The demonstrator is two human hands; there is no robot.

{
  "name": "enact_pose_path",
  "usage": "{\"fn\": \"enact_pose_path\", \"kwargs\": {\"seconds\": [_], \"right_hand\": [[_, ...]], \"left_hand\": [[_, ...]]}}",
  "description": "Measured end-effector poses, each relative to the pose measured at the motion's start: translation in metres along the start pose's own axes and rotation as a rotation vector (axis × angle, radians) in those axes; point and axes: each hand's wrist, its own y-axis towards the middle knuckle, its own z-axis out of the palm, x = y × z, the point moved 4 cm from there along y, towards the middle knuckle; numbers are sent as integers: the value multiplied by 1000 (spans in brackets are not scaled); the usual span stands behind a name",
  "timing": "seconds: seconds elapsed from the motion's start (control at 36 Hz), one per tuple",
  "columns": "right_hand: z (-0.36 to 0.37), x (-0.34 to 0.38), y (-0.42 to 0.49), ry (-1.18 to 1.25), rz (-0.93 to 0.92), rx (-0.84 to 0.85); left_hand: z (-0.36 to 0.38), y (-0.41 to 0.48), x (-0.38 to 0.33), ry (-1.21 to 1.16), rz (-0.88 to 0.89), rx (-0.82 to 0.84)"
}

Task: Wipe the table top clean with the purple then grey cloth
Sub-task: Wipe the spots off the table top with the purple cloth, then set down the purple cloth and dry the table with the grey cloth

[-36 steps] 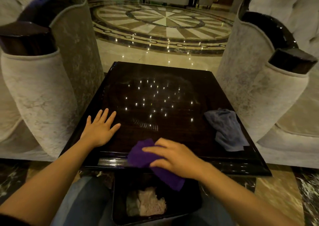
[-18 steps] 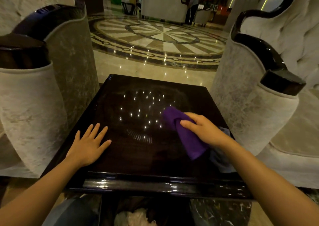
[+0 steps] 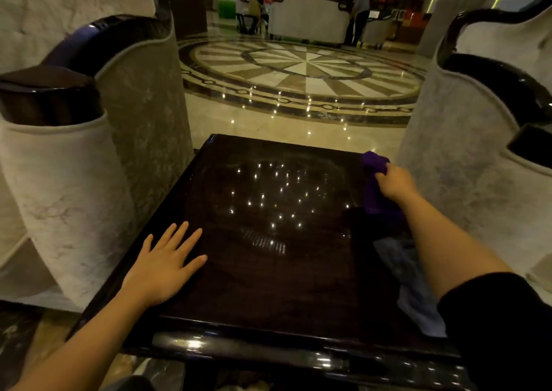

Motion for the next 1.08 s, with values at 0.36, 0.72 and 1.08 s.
{"fn": "enact_pose_path", "kwargs": {"seconds": [0.36, 0.72, 1.08], "right_hand": [[56, -21, -14, -208, -7, 196], [19, -47, -85, -131, -60, 139], [19, -69, -180, -66, 26, 209]], "left_hand": [[-2, -2, -3, 1, -9, 9], [-1, -3, -4, 16, 2, 22], [1, -2, -2, 52, 1, 38]]}}
